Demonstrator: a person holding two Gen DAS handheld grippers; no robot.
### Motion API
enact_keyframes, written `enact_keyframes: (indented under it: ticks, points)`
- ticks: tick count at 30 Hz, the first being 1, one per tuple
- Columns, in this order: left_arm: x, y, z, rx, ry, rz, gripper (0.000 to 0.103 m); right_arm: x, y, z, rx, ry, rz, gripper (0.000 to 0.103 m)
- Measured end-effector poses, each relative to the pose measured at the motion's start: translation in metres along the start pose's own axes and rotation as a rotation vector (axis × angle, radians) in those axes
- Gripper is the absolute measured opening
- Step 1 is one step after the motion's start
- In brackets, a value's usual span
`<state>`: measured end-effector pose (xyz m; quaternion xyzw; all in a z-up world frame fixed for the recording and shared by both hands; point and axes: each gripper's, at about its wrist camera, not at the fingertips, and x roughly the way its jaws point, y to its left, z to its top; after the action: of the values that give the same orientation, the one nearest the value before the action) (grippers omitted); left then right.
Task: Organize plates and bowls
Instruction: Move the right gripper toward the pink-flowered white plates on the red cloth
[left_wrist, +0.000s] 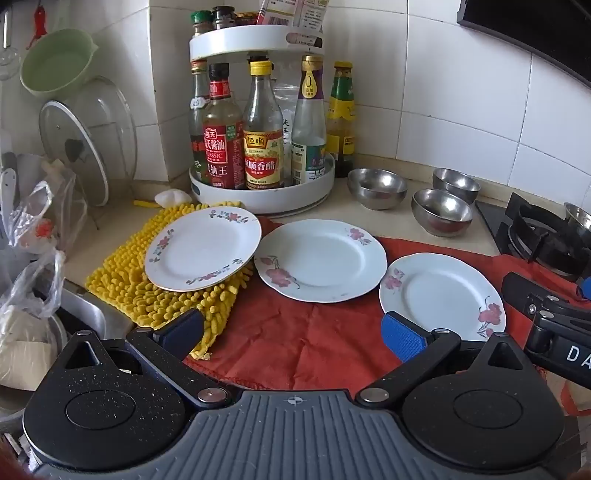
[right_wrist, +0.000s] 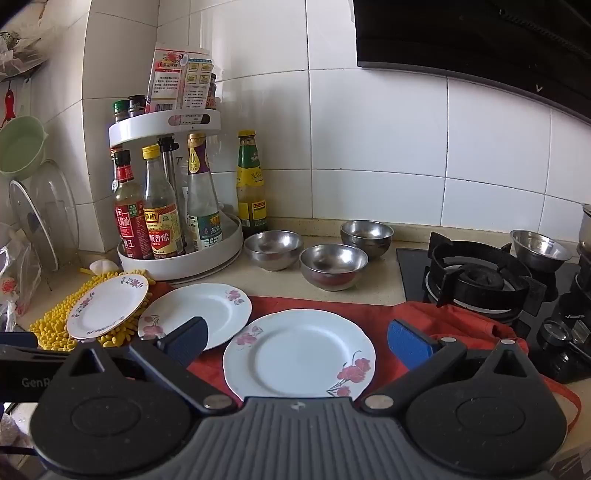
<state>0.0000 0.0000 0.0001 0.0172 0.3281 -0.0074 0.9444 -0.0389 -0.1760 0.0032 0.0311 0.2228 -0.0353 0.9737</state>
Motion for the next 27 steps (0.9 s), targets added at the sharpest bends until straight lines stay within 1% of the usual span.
enact_keyframes:
  ticks: [1, 5, 7, 14, 15, 27]
  points:
    - [0.000, 0.001, 0.000, -0.014, -0.001, -0.014, 0.103, 0.001, 0.001, 0.000, -0.001, 0.002, -0.001, 0.102]
    - [-0.002, 0.001, -0.001, -0.009, -0.003, -0.022, 0.103, 0.001, 0.002, -0.001, -0.001, 0.000, 0.005, 0.102]
    - [-0.002, 0.008, -0.006, -0.014, -0.001, -0.027, 0.103, -0.001, 0.004, 0.001, -0.004, 0.000, 0.006, 0.102]
    - [0.007, 0.009, -0.002, -0.033, 0.037, -0.003, 0.103, -0.002, 0.001, -0.001, -0.009, 0.006, 0.008, 0.102]
    - [0.007, 0.009, -0.002, -0.034, 0.039, -0.004, 0.103, 0.001, 0.005, 0.000, -0.017, 0.012, 0.005, 0.102]
    - [0.009, 0.006, -0.003, -0.030, 0.056, -0.010, 0.103, 0.002, 0.005, 0.000, -0.016, 0.025, 0.001, 0.102]
